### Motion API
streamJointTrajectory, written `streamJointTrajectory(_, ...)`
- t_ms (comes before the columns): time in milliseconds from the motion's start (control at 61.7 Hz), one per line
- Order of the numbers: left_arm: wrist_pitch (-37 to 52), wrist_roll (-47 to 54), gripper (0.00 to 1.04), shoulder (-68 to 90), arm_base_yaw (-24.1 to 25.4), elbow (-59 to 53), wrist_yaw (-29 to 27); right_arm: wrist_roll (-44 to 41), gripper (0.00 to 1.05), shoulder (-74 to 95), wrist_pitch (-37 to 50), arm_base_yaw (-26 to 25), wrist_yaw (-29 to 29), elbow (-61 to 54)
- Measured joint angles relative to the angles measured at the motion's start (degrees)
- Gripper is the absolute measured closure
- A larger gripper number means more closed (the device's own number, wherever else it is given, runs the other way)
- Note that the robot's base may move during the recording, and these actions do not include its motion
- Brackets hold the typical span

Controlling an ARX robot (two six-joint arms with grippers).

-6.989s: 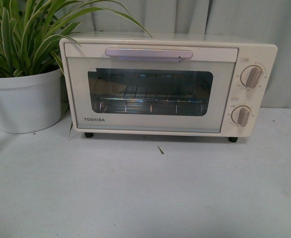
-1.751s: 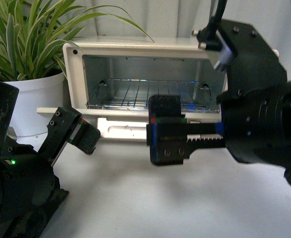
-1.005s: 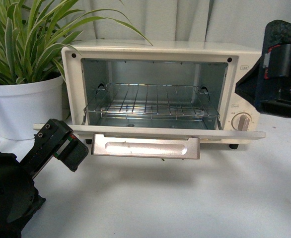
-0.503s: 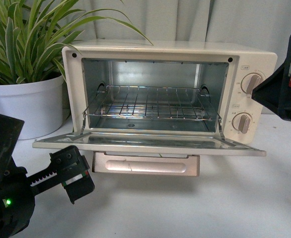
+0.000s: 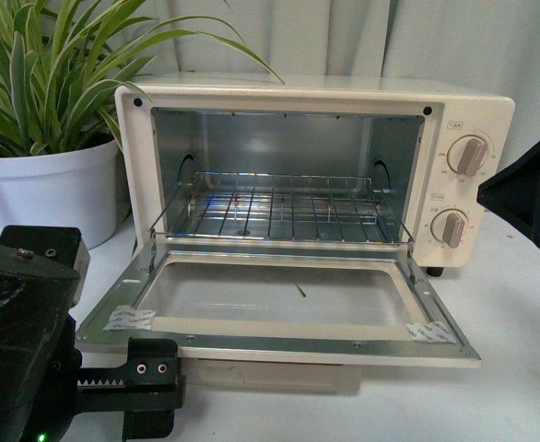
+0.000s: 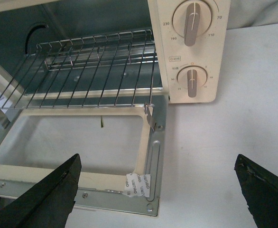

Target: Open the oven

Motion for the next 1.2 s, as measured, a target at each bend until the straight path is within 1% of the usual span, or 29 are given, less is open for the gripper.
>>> streamJointTrajectory(114, 1.0, 5.3, 0.07, 0.0, -0.1, -0.4, 0.2, -0.3, 0.09, -0.3, 0.0, 0.0, -0.4, -0.8)
streamJointTrajectory(227, 0.9, 6.8, 0.07, -1.0, -0.2, -1.2, 2.0, -0.8, 0.09, -1.2, 0.0, 0.0, -1.3, -1.8)
streamJointTrajectory(276, 0.7, 6.9, 0.07, -2.3, -0.5, -2.1, 3.9, -1.0, 0.09, -1.7, 0.0, -0.2, -1.9, -2.3)
streamJointTrajectory(341, 0.5, 7.4, 0.07, -4.1, -1.0, -3.0, 5.0, -1.4, 0.09, -2.9, 0.0, -0.6, -2.8, -3.3)
streamJointTrajectory(422, -1.4, 7.3, 0.07, -8.2, -2.3, -4.4, 7.1, -1.8, 0.09, -4.5, -0.6, -1.4, -4.2, -4.7)
streamJointTrajectory(551, -5.2, 6.2, 0.07, -15.5, -4.3, -6.6, 8.9, -2.9, 0.09, -8.6, -2.1, -3.0, -7.2, -7.9)
streamJointTrajectory(681, -10.6, 3.7, 0.07, -24.4, -6.3, -8.7, 9.0, -3.6, 0.09, -13.3, -3.5, -4.9, -10.1, -11.3)
streamJointTrajectory(827, -15.9, 2.3, 0.07, -36.2, -8.9, -11.8, 5.6, -3.8, 0.09, -20.1, -5.1, -8.2, -14.3, -16.0)
streamJointTrajectory(1022, -21.8, 0.2, 0.07, -50.4, -8.1, -16.6, 1.2, -3.9, 0.09, -30.8, -9.7, -12.8, -19.9, -20.9)
streamJointTrajectory(1151, -25.4, -0.4, 0.07, -60.7, -7.7, -19.9, -1.3, -5.1, 0.09, -38.8, -13.9, -15.0, -21.9, -23.6)
streamJointTrajectory(1200, -28.3, -0.5, 0.07, -66.8, -7.8, -21.3, -2.3, -5.7, 0.09, -43.0, -16.3, -16.1, -22.5, -24.8)
